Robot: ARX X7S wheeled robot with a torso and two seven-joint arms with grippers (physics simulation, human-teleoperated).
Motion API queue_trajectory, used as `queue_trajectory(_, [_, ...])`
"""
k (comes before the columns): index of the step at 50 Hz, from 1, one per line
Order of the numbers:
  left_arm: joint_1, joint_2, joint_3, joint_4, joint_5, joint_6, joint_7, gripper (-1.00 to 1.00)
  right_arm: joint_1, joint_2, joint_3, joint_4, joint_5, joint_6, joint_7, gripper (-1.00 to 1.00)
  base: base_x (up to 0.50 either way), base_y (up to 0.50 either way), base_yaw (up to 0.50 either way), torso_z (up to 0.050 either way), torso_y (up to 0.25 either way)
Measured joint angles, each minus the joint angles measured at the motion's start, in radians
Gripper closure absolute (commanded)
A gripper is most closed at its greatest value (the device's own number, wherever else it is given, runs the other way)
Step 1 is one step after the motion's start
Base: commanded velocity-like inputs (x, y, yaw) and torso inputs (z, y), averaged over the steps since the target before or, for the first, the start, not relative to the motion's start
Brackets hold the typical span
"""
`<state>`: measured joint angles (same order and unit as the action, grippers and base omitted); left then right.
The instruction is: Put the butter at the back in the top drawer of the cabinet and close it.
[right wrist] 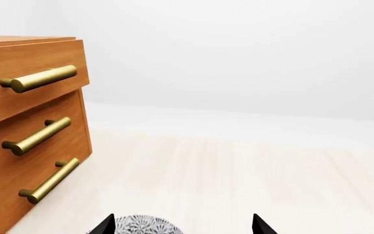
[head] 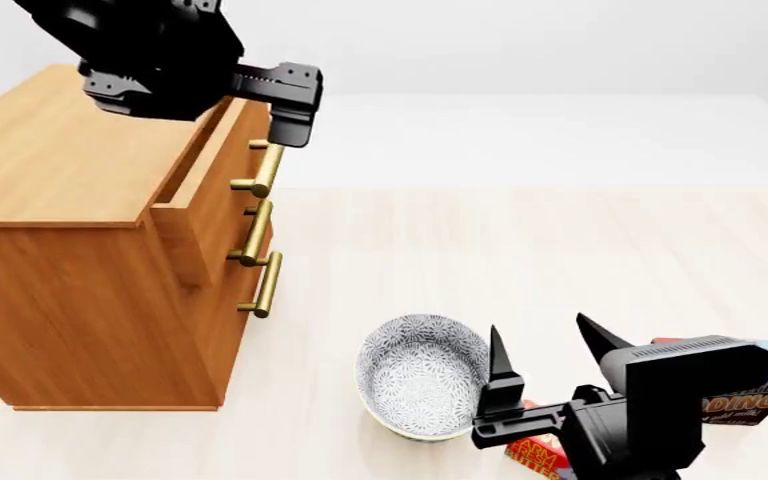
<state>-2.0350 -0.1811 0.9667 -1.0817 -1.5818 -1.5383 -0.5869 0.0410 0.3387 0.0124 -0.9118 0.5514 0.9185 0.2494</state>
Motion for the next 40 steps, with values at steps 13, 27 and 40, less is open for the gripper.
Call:
queue_trajectory(13, [0.002,0.022,0.056,-0.033,0.010,0.015,0.046,-1.00,0.000,0.006,-0.001,0.002,0.008,-0.004,0.005,-1.00,0.00,0.00,0.00,0.000,0.000])
queue_trajectory(27, [0.005,0.039,0.106,-0.063,0.029,0.027,0.076,-1.00,0.000,0.012,-0.003,0.003,0.017,-0.006,0.013,-1.00,0.00,0.00,0.00,0.000,0.000])
queue_trajectory(40, [0.011,0.053,0.148,-0.083,0.051,0.040,0.113,-1.00,0.000,0.018,-0.004,0.004,0.025,-0.009,0.020,-1.00,0.00,0.00,0.00,0.000,0.000])
